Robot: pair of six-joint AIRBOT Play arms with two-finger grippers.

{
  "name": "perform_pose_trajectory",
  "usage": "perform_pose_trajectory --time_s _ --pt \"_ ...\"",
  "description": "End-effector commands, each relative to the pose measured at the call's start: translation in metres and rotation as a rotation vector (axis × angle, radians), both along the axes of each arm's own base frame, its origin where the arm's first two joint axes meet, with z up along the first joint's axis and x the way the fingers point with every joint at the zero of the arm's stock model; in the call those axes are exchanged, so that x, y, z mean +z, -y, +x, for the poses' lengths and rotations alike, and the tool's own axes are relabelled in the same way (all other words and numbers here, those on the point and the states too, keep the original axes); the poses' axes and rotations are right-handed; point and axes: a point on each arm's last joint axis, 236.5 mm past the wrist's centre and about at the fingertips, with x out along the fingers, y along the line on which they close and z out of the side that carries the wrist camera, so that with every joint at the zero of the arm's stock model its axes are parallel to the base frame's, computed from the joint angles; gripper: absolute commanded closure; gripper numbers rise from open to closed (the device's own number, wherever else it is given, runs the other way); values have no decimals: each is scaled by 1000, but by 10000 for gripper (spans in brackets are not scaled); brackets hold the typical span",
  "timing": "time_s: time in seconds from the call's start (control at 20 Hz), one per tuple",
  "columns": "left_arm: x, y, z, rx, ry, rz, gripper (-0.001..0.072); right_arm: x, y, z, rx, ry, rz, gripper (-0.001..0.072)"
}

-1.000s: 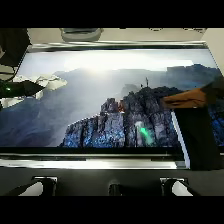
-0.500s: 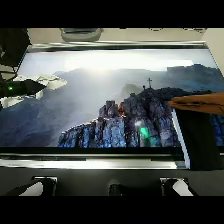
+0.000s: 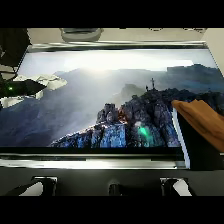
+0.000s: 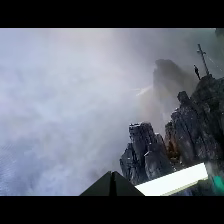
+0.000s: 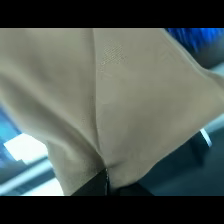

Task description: Fold the shirts.

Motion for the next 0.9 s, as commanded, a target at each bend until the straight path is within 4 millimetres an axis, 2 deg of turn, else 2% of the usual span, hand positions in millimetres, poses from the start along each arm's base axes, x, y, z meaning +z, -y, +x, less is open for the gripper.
perform_pose_trajectory --time_s 0.0,0.1,0.2,0.4,0.45,0.5,0.55,0.6,0.65,0.7,0.75,0.8,0.85 --pt "0 0 0 0 -1 0 670 -52 -16 -47 -27 -175 36 661" --pt "0 0 0 0 0 0 670 -79 -22 -57 -45 -196 33 661" --pt "0 0 0 0 -1 -1 670 -95 -28 -60 -60 -204 50 660" --pt "0 2 0 -3 1 0 670 -103 -27 -70 -77 -246 45 659" --pt "0 3 0 -5 1 0 670 -103 -27 -69 -86 -246 46 615" --pt "0 3 0 -6 1 -1 670 -103 -28 -70 -85 -247 47 422" --pt "1 4 0 -2 -1 -6 670 -102 -28 -72 -54 -255 44 136" --pt "9 7 -1 23 -18 -54 670 -96 -22 -72 35 -247 11 8" --pt "25 12 -1 26 -1 -93 670 -82 -10 -72 91 -250 -42 6" --pt "51 17 2 21 61 -107 671 -58 14 -68 95 -232 -153 6" --pt "77 17 8 27 137 -92 671 -21 46 -48 77 -145 -311 7" --pt "110 16 15 44 233 -69 672 26 73 -17 62 5 -472 9" --pt "139 14 23 73 326 -40 673 85 91 21 51 209 -631 12"
